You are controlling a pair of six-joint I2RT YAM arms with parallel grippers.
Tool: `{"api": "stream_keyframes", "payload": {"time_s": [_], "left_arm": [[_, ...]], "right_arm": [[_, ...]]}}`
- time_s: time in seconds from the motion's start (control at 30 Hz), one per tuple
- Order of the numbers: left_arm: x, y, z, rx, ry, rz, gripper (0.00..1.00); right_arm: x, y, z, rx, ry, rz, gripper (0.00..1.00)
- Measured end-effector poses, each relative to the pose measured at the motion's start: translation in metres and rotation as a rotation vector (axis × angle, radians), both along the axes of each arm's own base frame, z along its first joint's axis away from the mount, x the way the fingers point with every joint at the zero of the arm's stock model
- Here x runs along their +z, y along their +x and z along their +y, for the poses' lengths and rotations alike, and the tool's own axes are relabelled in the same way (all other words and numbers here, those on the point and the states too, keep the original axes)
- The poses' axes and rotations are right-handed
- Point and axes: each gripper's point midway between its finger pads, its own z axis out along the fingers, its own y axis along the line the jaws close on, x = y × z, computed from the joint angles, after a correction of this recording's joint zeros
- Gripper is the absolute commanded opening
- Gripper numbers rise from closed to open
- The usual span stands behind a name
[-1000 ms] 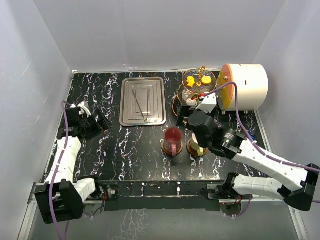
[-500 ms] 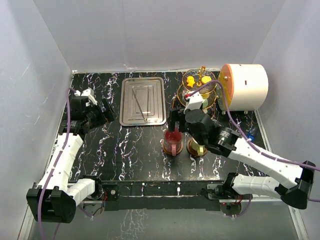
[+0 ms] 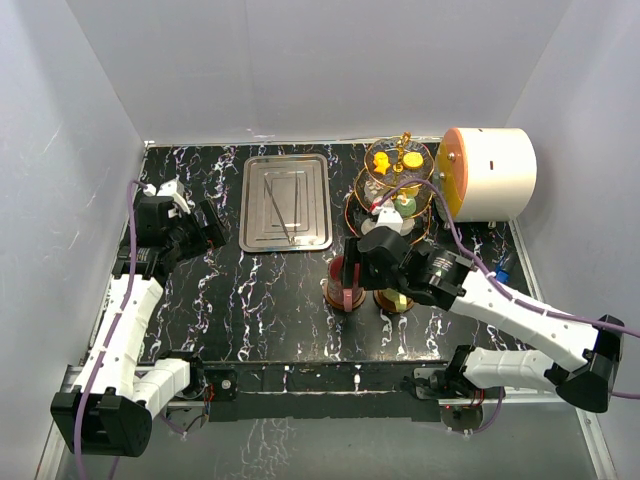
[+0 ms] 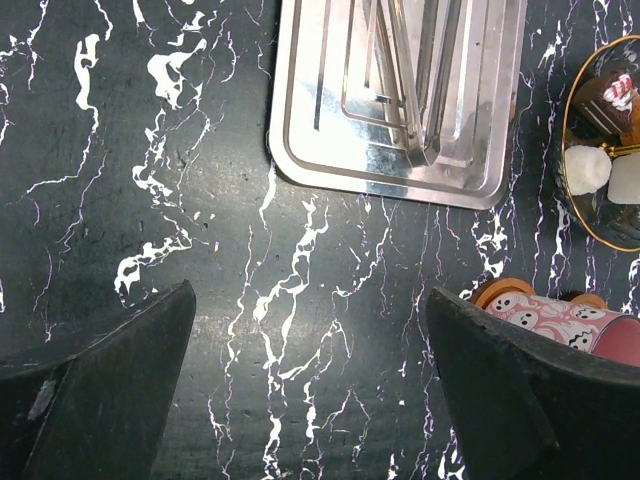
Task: Serve the afternoon tea
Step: Adjust the cup on the coaster.
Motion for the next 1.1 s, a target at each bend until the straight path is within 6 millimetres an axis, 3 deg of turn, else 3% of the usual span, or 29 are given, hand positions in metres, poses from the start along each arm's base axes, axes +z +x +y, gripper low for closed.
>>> {"api": "stream_keyframes", "payload": {"time_s": [0.2, 0.43, 0.63, 1.1], "left_arm": [[0.000, 0.000, 0.000, 0.000, 0.000, -0.001, 0.99], [-0.004, -0.005, 0.002, 0.007, 0.009, 0.026, 0.99], [-0.008, -0.009, 0.004, 0.013, 0.016, 0.046, 0.99], [-0.004, -0.010, 0.005, 0.017, 0.018, 0.038, 0.99]], "right_arm": [[-0.021, -0.019, 0.008, 0.005, -0.022, 0.110, 0.65], [-0.056, -0.014, 0.014, -0.052, -0.109, 0.169, 0.57], [-0.066, -0.012, 0.013, -0.089, -0.130, 0.176, 0.43], [-0.080, -0.017, 0.008, -0.108, -0.141, 0.198, 0.28]]}}
